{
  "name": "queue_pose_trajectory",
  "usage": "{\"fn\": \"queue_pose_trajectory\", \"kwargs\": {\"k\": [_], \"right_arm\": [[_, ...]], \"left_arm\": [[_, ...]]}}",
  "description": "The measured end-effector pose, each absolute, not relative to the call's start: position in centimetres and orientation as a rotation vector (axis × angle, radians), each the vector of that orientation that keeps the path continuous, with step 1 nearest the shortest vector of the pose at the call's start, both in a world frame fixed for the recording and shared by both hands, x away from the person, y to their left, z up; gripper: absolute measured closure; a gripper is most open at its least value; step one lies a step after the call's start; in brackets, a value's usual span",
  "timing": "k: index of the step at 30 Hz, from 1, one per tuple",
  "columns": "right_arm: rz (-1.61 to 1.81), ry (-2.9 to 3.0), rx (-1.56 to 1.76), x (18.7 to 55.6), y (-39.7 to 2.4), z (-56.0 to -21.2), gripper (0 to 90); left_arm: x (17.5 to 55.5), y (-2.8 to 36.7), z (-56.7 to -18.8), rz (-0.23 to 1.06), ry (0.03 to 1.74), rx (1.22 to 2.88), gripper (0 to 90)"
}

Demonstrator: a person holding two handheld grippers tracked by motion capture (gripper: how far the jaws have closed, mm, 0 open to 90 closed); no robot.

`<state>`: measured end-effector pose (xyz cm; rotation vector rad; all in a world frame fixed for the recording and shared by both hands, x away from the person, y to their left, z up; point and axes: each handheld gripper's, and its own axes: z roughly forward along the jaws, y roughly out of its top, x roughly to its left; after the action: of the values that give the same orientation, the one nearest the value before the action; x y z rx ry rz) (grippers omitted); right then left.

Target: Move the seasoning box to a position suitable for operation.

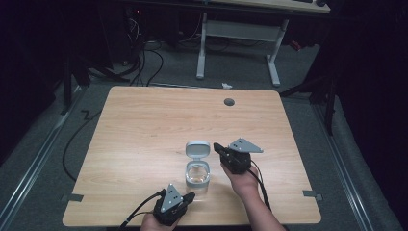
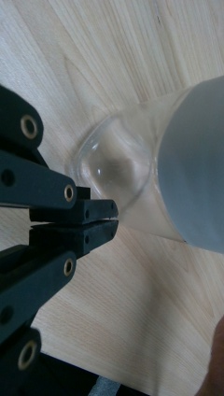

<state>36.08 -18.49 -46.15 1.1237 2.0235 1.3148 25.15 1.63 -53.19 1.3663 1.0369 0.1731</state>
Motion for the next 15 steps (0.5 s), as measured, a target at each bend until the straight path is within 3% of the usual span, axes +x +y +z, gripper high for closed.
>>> {"fn": "queue_pose_trajectory", "kwargs": {"k": [15], "right_arm": [[1.389, 2.028, 1.028, 36.9, -16.8, -43.2, 90.0]], "left_arm": [[25.6, 1.4, -53.2, 0.180, 1.036, 1.359, 90.0]]}}
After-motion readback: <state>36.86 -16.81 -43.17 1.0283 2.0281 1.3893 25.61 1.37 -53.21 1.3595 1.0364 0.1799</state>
